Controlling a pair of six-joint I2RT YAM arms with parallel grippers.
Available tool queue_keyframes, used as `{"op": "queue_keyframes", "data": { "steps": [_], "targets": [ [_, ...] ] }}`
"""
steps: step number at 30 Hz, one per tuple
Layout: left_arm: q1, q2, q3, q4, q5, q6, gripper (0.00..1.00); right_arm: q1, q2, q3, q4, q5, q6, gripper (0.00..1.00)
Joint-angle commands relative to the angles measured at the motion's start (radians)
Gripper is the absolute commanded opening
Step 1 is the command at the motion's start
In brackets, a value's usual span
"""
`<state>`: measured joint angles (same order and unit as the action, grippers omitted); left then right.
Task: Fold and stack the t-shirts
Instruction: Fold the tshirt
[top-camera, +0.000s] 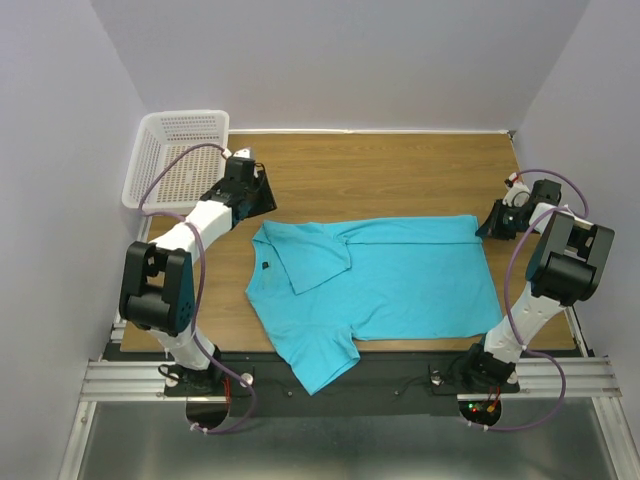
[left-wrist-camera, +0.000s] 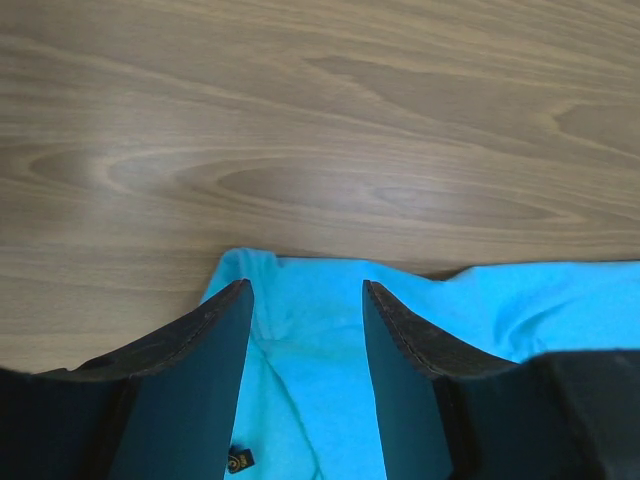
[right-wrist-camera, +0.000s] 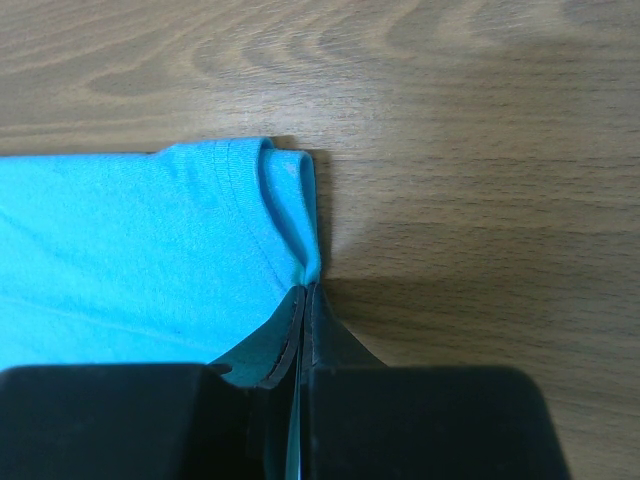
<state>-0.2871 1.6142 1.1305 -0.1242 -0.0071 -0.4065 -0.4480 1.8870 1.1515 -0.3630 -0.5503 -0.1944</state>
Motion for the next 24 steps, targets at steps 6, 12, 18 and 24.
{"op": "queue_keyframes", "data": {
  "steps": [6, 12, 18, 24],
  "targets": [
    [0.055, 0.087, -0.008, 0.072, 0.090, -0.035, 0.56, 0.019, 0.041, 0.005, -0.060, 0.026, -0.011, 0.01],
    [0.055, 0.115, -0.034, 0.069, 0.067, -0.052, 0.54, 0.019, 0.043, 0.007, -0.060, 0.026, -0.011, 0.01],
    [0.055, 0.138, -0.040, 0.069, 0.042, -0.058, 0.51, 0.019, 0.043, 0.007, -0.060, 0.026, -0.010, 0.01],
    [0.055, 0.151, -0.047, 0.064, 0.039, -0.058, 0.50, 0.017, 0.043, 0.007, -0.060, 0.026, -0.010, 0.01]
  ]
}}
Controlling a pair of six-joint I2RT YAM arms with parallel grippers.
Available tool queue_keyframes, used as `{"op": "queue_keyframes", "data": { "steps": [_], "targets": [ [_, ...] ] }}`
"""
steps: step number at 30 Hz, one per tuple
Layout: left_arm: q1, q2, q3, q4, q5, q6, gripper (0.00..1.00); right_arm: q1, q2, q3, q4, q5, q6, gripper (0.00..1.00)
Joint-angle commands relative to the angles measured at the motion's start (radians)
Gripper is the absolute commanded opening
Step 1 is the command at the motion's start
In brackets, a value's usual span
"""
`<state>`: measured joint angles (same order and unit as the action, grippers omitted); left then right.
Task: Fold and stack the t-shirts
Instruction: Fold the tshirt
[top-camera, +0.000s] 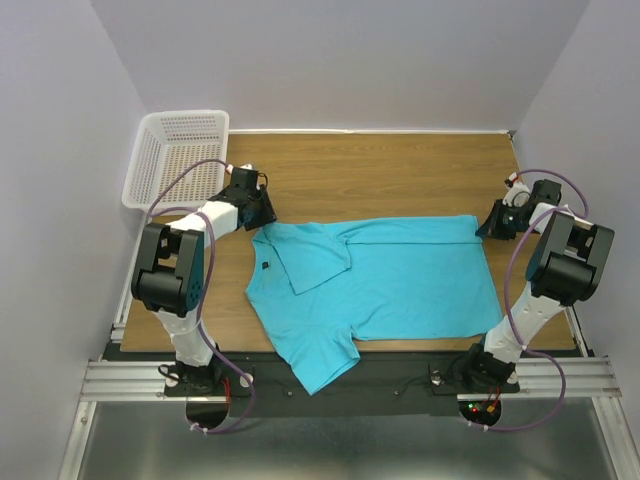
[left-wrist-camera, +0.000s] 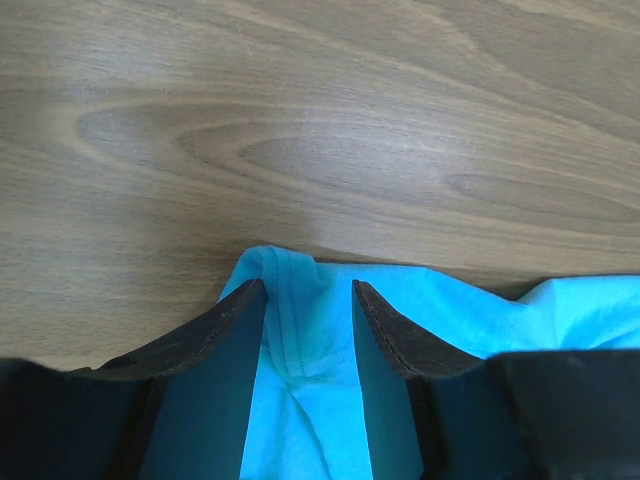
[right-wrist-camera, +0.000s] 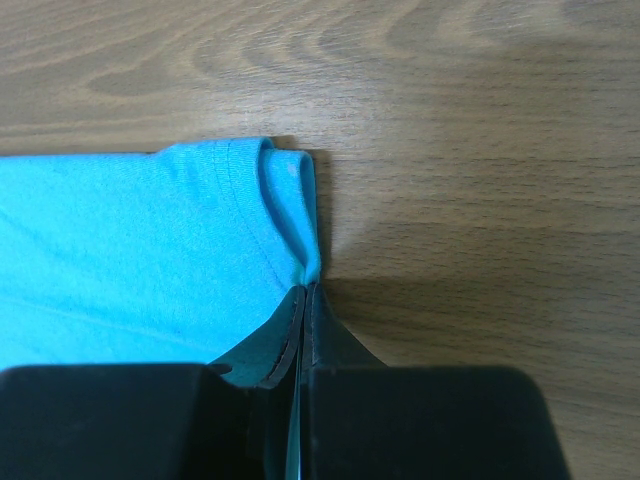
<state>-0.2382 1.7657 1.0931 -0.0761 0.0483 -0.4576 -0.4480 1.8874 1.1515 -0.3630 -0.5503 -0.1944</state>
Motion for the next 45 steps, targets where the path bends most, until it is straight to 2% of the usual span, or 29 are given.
{"op": "queue_keyframes", "data": {
  "steps": [1, 13, 17, 19, 20, 23, 34, 41, 44, 45],
  "targets": [
    [0.007, 0.005, -0.010, 0.016, -0.019, -0.006, 0.50, 0.019, 0.044, 0.008, -0.060, 0.023, -0.010, 0.01],
    [0.007, 0.005, -0.004, 0.007, -0.070, -0.003, 0.50, 0.019, 0.044, 0.008, -0.060, 0.023, -0.007, 0.01],
    [0.007, 0.018, 0.001, 0.010, -0.054, -0.001, 0.35, 0.019, 0.044, 0.008, -0.059, 0.023, -0.008, 0.01],
    [0.007, 0.024, 0.002, 0.012, -0.053, -0.003, 0.24, 0.019, 0.044, 0.008, -0.060, 0.021, -0.008, 0.01],
    [0.007, 0.024, 0.002, 0.012, -0.053, -0.001, 0.15, 0.019, 0.042, 0.008, -0.060, 0.021, -0.008, 0.01],
    [0.010, 0.015, -0.001, 0.010, -0.070, -0.004, 0.04, 0.019, 0.042, 0.008, -0.060, 0.024, -0.010, 0.01],
    [0.054, -0.006, -0.015, 0.006, -0.120, -0.007, 0.04, 0.019, 0.044, 0.008, -0.060, 0.027, -0.008, 0.01],
    [0.062, 0.031, 0.028, 0.004, -0.099, 0.020, 0.06, 0.019, 0.044, 0.008, -0.060, 0.026, -0.010, 0.01],
    [0.060, 0.043, 0.056, -0.002, -0.082, 0.031, 0.18, 0.019, 0.045, 0.011, -0.060, 0.021, -0.011, 0.01],
    [0.062, 0.043, 0.065, -0.001, -0.080, 0.034, 0.28, 0.020, 0.047, 0.014, -0.060, 0.018, -0.011, 0.02]
  ]
}}
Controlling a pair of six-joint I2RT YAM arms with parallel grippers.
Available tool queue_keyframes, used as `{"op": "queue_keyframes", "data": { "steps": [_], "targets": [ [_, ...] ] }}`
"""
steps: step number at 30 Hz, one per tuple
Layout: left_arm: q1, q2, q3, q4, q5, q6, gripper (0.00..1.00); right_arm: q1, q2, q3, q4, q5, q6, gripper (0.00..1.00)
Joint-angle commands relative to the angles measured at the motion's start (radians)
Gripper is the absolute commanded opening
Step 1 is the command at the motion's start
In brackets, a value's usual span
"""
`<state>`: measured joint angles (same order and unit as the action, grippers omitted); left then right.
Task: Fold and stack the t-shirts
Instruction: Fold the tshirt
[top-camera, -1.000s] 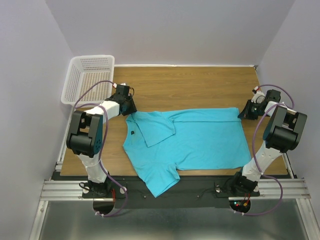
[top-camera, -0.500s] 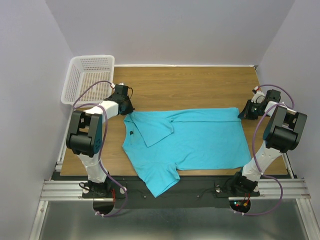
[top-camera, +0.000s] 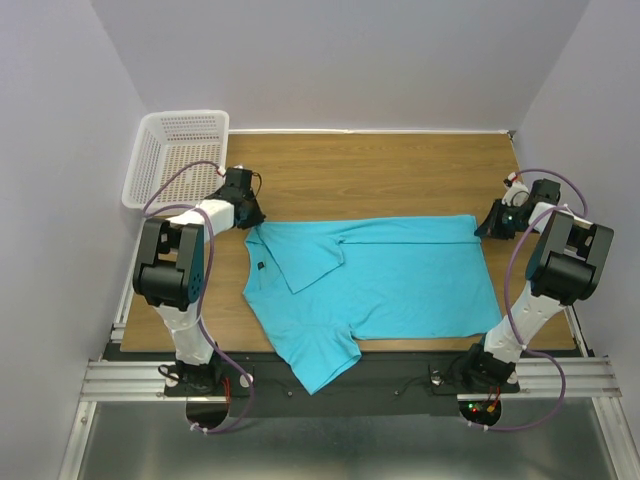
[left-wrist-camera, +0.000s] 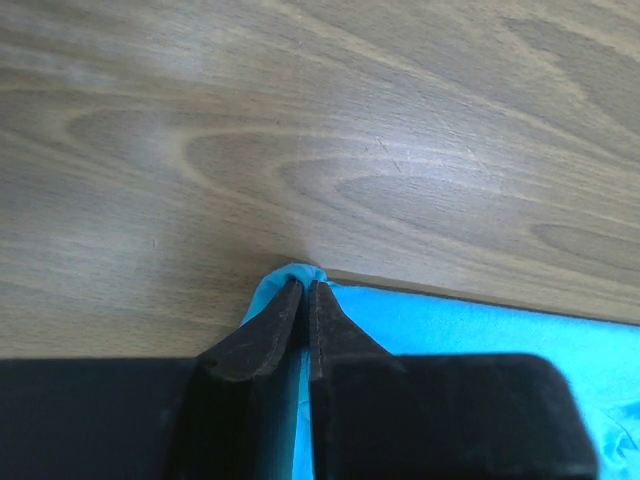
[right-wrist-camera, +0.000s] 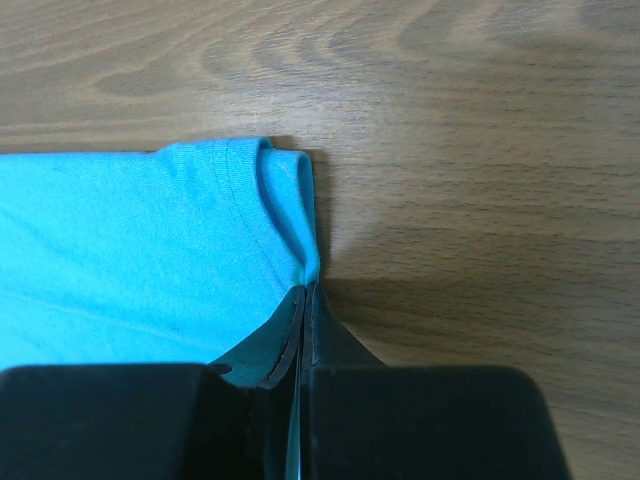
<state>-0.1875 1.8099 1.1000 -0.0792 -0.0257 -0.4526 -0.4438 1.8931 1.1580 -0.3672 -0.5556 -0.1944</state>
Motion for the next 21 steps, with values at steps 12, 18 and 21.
{"op": "queue_keyframes", "data": {
  "steps": [12, 18, 21],
  "targets": [
    [0.010, -0.145, 0.093, -0.005, 0.118, 0.089, 0.63, 0.014, -0.048, 0.048, -0.058, -0.062, -0.025, 0.27],
    [0.010, -0.273, 0.061, -0.004, 0.162, 0.115, 0.68, 0.014, -0.163, 0.043, -0.071, -0.133, -0.108, 0.44],
    [0.010, -0.395, -0.013, 0.002, 0.142, 0.100, 0.72, 0.014, -0.209, 0.054, -0.140, -0.151, -0.238, 0.50]
  ]
}}
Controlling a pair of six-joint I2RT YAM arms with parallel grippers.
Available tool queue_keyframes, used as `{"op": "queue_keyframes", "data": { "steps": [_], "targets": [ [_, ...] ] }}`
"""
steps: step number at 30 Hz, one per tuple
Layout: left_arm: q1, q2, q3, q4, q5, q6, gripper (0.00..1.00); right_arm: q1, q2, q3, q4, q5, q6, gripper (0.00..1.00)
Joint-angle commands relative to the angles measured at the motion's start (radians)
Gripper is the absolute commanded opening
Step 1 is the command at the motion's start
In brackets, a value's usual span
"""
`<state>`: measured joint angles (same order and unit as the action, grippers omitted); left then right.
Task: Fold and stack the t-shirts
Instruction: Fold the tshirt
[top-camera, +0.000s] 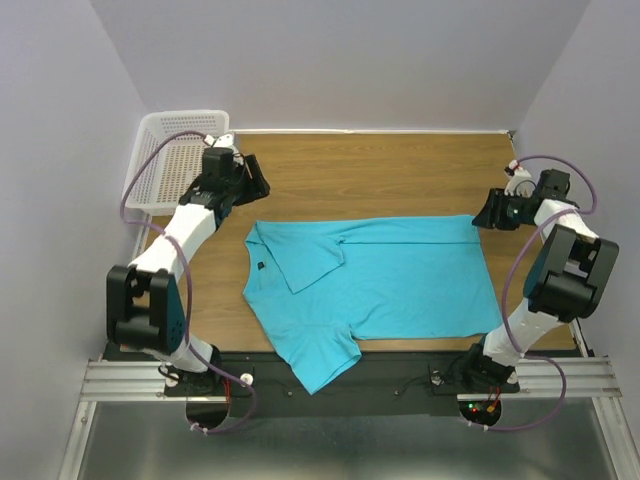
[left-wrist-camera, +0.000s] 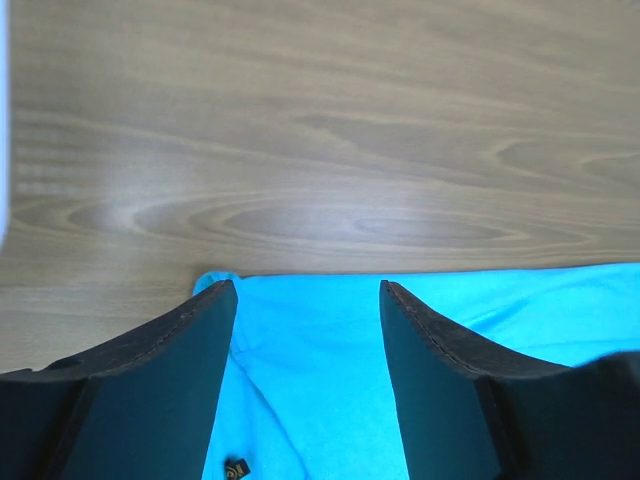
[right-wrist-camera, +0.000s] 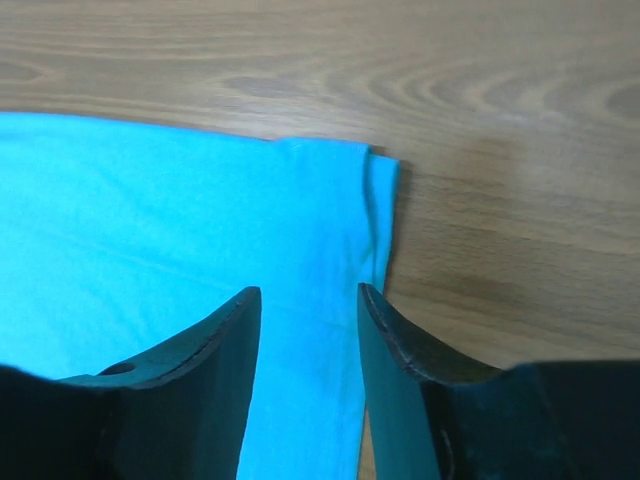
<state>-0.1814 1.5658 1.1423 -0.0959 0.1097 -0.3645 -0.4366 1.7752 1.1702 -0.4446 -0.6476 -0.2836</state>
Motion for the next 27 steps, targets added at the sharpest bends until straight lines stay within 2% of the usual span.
{"op": "queue_keyframes", "data": {
  "steps": [1, 4, 5, 7, 8, 11, 15, 17, 19, 21, 23, 25, 26, 27],
  "targets": [
    [0.005, -0.229, -0.082, 0.022, 0.001, 0.004, 0.73, 0.007, -0.118, 0.051, -0.092, -0.067, -0.201, 0.52],
    [0.008, -0.401, -0.188, 0.025, -0.011, -0.054, 0.82, 0.007, -0.146, 0.081, -0.277, -0.118, -0.487, 0.55],
    [0.008, -0.439, -0.214, 0.016, 0.001, -0.074, 0.85, 0.006, -0.148, 0.092, -0.468, -0.159, -0.749, 0.55],
    [0.020, -0.536, -0.280, -0.029, 0.037, -0.138, 0.93, 0.007, -0.140, 0.101, -0.668, -0.167, -1.014, 0.56],
    [0.023, -0.558, -0.300, -0.048, 0.059, -0.158, 0.94, 0.007, -0.138, 0.097, -0.851, -0.144, -1.246, 0.56],
    [0.033, -0.622, -0.384, -0.126, 0.154, -0.263, 0.94, 0.007, -0.167, 0.043, -0.944, -0.092, -1.388, 0.58],
    [0.033, -0.679, -0.574, -0.174, 0.329, -0.428, 0.84, 0.012, -0.307, -0.088, -0.928, -0.015, -1.431, 0.58],
    [0.030, -0.708, -0.630, -0.183, 0.399, -0.502, 0.84, 0.013, -0.336, -0.109, -0.924, -0.024, -1.407, 0.58],
    [0.025, -0.756, -0.655, -0.229, 0.387, -0.537, 0.84, 0.015, -0.370, -0.138, -0.918, -0.027, -1.393, 0.58],
    [0.019, -0.764, -0.603, -0.371, 0.285, -0.536, 0.85, 0.019, -0.387, -0.170, -0.840, -0.015, -1.301, 0.58],
    [0.019, -0.733, -0.558, -0.413, 0.241, -0.498, 0.85, 0.019, -0.390, -0.193, -0.696, 0.003, -1.209, 0.58],
    [0.019, -0.689, -0.511, -0.413, 0.220, -0.407, 0.85, 0.019, -0.378, -0.204, -0.587, 0.006, -1.047, 0.58],
    [0.019, -0.637, -0.495, -0.377, 0.220, -0.369, 0.85, 0.019, -0.349, -0.178, -0.516, -0.035, -0.928, 0.57],
    [0.019, -0.610, -0.480, -0.349, 0.223, -0.320, 0.84, 0.019, -0.321, -0.152, -0.511, -0.070, -0.884, 0.56]
  ]
}}
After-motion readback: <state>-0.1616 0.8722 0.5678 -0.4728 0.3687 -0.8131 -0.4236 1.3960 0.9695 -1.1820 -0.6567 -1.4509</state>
